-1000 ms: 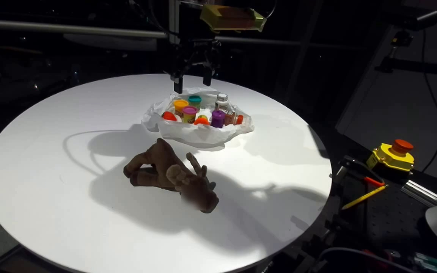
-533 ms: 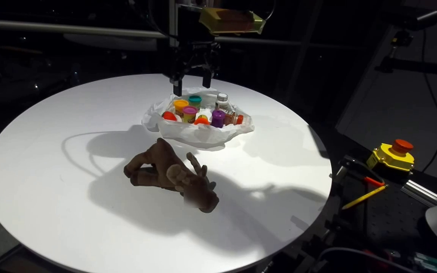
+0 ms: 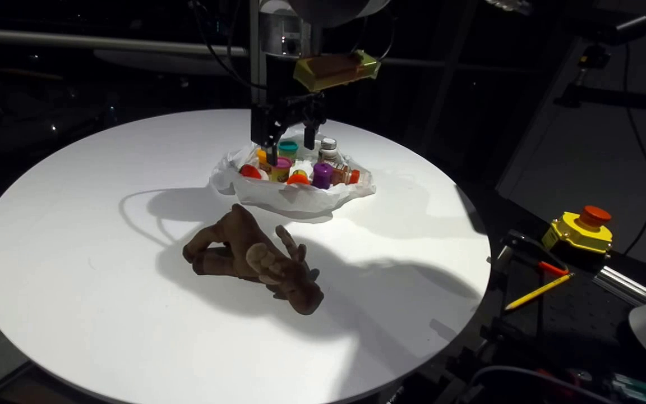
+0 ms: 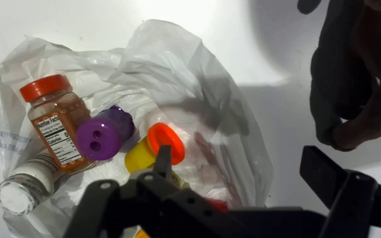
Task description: Remove the objects in the plastic and put them on the table
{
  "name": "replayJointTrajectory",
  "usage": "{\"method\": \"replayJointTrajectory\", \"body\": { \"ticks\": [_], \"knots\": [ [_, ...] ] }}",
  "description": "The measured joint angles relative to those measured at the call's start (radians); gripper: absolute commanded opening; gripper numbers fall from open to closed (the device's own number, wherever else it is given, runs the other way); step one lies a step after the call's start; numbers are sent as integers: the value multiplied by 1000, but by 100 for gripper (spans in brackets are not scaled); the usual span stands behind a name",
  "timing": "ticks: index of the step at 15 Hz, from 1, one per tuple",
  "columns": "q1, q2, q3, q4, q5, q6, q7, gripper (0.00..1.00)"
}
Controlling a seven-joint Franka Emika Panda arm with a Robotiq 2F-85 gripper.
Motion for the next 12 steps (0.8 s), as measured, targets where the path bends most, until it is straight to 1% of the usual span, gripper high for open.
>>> {"method": "replayJointTrajectory", "body": {
  "ticks": [6, 12],
  "knots": [
    [-16, 169, -28, 171, 0, 0, -8, 100],
    [-30, 272, -53, 287, 2, -3, -7, 100]
  ]
}}
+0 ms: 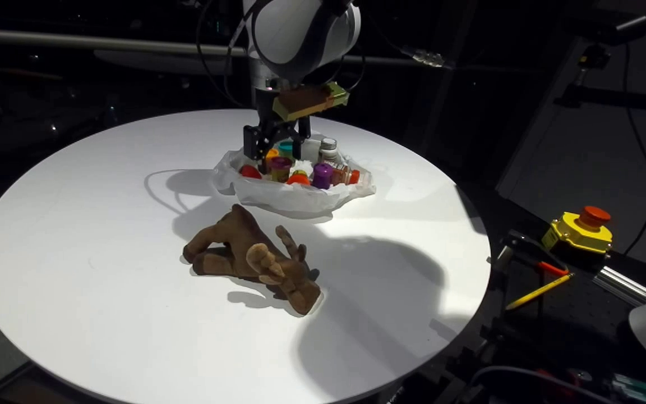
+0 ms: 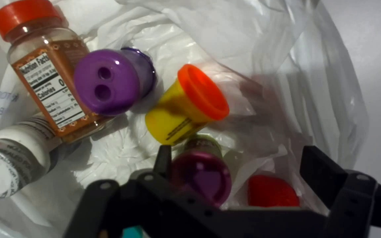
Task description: Remove the objects in the plastic and put them on the table
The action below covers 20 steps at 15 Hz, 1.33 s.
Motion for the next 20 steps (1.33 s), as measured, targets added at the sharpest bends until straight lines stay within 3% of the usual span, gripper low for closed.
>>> {"method": "replayJointTrajectory", "body": {
  "ticks": [4, 5, 12, 16, 20],
  "knots": [
    [-8, 54, -11, 57, 3, -8, 3, 100],
    [-8, 64, -14, 68, 3, -9, 4, 80],
    [-16, 86, -23, 102, 14, -48, 7, 29],
    [-17, 63, -25, 89, 18, -72, 38, 27],
    [9, -64, -43, -20, 16, -60, 111, 27]
  ]
}}
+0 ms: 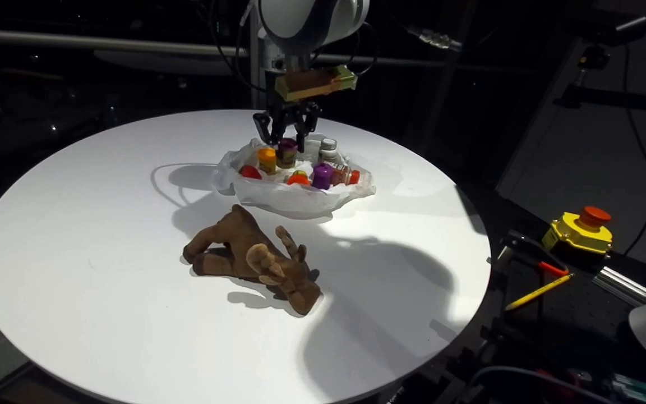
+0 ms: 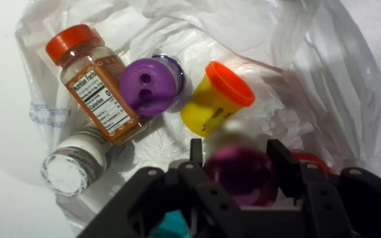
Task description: Remove the objects in the plastic and put them on the table
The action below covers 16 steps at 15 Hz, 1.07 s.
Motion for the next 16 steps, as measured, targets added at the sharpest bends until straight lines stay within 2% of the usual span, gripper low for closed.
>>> {"method": "replayJointTrajectory", "body": {
  "ticks": [5, 9, 11, 16],
  "knots": [
    [74, -237, 1, -259, -32, -33, 75, 27],
    [106, -339, 67, -462, -46, -62, 84, 27],
    [107, -340, 104, -530, -45, 9, 87, 27],
    [107, -278, 129, -614, -18, 340, 97, 27]
  ]
}}
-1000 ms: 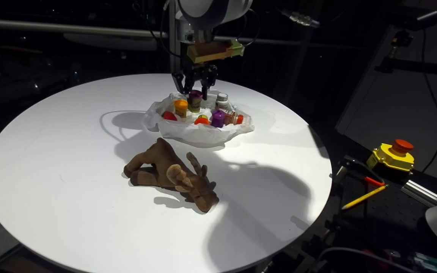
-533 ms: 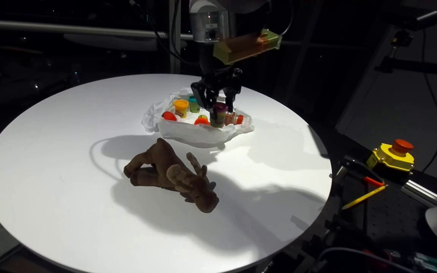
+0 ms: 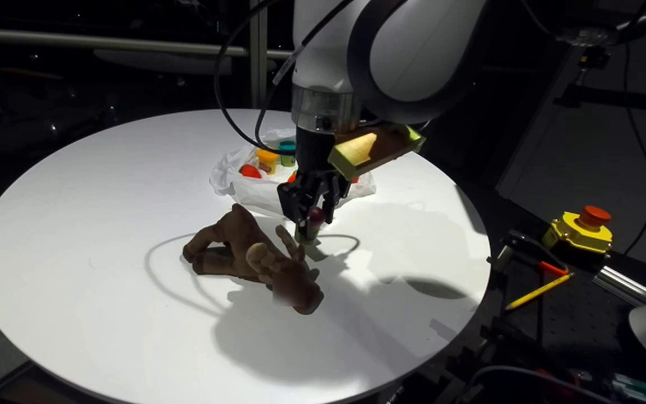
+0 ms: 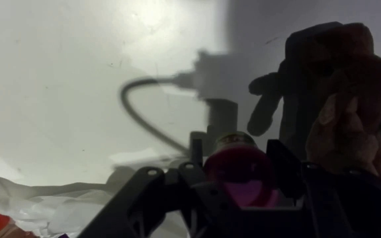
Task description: Remove the objects in the plastic and put them on the table
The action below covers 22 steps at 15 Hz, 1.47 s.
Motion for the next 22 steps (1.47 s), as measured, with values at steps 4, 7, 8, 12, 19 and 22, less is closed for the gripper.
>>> {"method": "replayJointTrajectory", "body": {
  "ticks": [4, 7, 8, 12, 19, 22],
  "knots": [
    [26, 66, -24, 6, 0, 94, 0, 83],
    [65, 78, -55, 18, -1, 94, 0, 100],
    [73, 72, -60, 24, -1, 86, 0, 100],
    [79, 9, -75, 77, 0, -23, 7, 100],
    [-25, 22, -103, 241, 73, -168, 42, 100],
    [-78, 108, -102, 310, 138, -170, 45, 100]
  ]
}}
